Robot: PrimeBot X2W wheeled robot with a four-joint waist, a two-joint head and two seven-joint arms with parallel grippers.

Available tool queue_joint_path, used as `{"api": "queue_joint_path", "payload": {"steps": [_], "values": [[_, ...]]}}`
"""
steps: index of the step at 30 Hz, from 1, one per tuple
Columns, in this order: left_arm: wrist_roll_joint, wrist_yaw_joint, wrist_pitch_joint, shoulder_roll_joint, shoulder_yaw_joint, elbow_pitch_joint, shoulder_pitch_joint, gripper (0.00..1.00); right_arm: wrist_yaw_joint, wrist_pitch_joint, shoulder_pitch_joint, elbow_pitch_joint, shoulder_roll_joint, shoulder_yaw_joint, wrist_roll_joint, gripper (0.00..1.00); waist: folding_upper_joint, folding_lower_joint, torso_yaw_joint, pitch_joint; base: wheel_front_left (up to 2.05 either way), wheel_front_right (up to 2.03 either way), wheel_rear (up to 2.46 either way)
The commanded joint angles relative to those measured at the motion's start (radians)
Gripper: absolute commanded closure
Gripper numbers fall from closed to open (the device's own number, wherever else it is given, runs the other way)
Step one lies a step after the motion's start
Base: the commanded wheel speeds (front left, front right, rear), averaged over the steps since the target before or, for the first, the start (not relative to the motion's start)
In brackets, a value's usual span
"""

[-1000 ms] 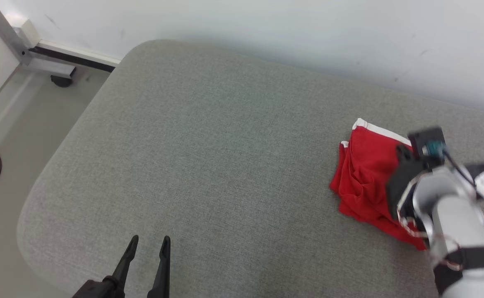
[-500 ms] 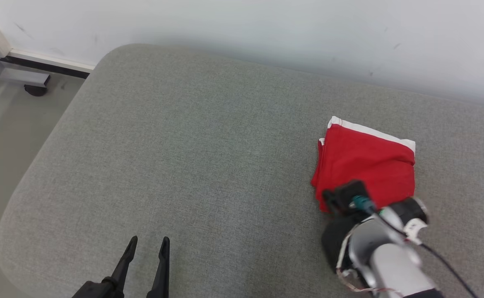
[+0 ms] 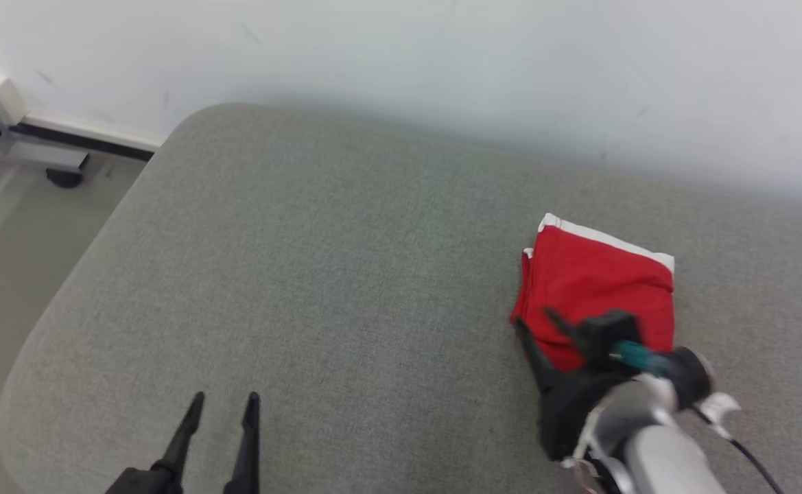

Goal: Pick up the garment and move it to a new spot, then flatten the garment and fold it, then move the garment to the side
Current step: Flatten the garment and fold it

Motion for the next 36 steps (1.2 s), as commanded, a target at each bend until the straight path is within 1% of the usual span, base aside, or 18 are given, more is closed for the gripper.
{"api": "queue_joint_path", "payload": {"steps": [1, 3, 5, 7, 9, 11, 14, 17, 20, 23, 26, 36], "values": [[0.02, 0.011, -0.004, 0.009, 0.01, -0.005, 0.007, 0.0, -0.003, -0.021, 0.034, -0.024, 0.007, -0.036, 0.001, 0.0, 0.0, 0.0, -0.022, -0.031, 0.0, 0.0, 0.0], [0.025, 0.027, -0.006, 0.005, 0.03, -0.018, 0.012, 0.0, -0.003, -0.055, 0.08, -0.081, 0.019, -0.113, 0.007, 0.0, 0.0, 0.0, -0.041, -0.051, 0.0, 0.0, 0.0], [0.042, 0.036, -0.005, 0.006, 0.052, -0.037, 0.021, 0.0, -0.003, -0.083, 0.121, -0.132, 0.028, -0.169, 0.013, 0.0, 0.0, 0.0, -0.066, -0.066, 0.0, 0.0, 0.0], [0.071, 0.041, -0.004, 0.013, 0.064, -0.049, 0.037, 0.0, -0.003, -0.109, 0.158, -0.17, 0.032, -0.207, 0.02, 0.0, 0.0, 0.0, -0.095, -0.079, 0.0, 0.0, 0.0], [0.071, 0.044, -0.005, -0.007, 0.081, -0.075, 0.044, 0.0, -0.003, -0.137, 0.194, -0.192, 0.034, -0.236, 0.035, 0.0, 0.0, 0.0, -0.124, -0.092, 0.0, 0.0, 0.0], [0.074, 0.038, -0.005, -0.016, 0.099, -0.089, 0.056, 0.0, -0.003, -0.155, 0.229, -0.198, 0.033, -0.273, 0.055, 0.0, 0.0, 0.0, -0.15, -0.101, 0.0, 0.0, 0.0], [0.074, 0.018, -0.005, -0.038, 0.122, -0.099, 0.064, 0.0, -0.003, -0.203, 0.264, -0.2, 0.034, -0.322, 0.093, 0.0, 0.0, 0.0, -0.185, -0.108, 0.0, 0.0, 0.0], [0.092, -0.012, -0.005, -0.045, 0.133, -0.083, 0.071, 0.0, -0.003, -0.248, 0.29, -0.183, 0.034, -0.364, 0.123, 0.0, 0.0, 0.0, -0.223, -0.113, 0.0, 0.0, 0.0], [0.092, -0.042, -0.005, -0.051, 0.147, -0.056, 0.071, 0.0, -0.003, -0.278, 0.3, -0.159, 0.034, -0.389, 0.147, 0.0, 0.0, 0.0, -0.259, -0.118, 0.0, 0.0, 0.0], [0.089, -0.065, -0.005, -0.048, 0.157, -0.002, 0.074, 0.0, -0.003, -0.283, 0.302, -0.127, 0.034, -0.395, 0.145, 0.0, 0.0, 0.0, -0.289, -0.122, 0.0, 0.0, 0.0], [0.079, -0.066, -0.005, -0.058, 0.184, 0.04, 0.069, 0.0, -0.003, -0.272, 0.307, -0.094, 0.034, -0.385, 0.134, 0.0, 0.0, 0.0, -0.31, -0.128, 0.0, 0.0, 0.0], [0.1, -0.08, -0.005, -0.071, 0.258, 0.07, 0.103, 0.0, -0.003, -0.275, 0.296, -0.023, 0.033, -0.352, 0.134, 0.0, 0.0, 0.0, -0.347, -0.13, 0.0, 0.0, 0.0]]}}
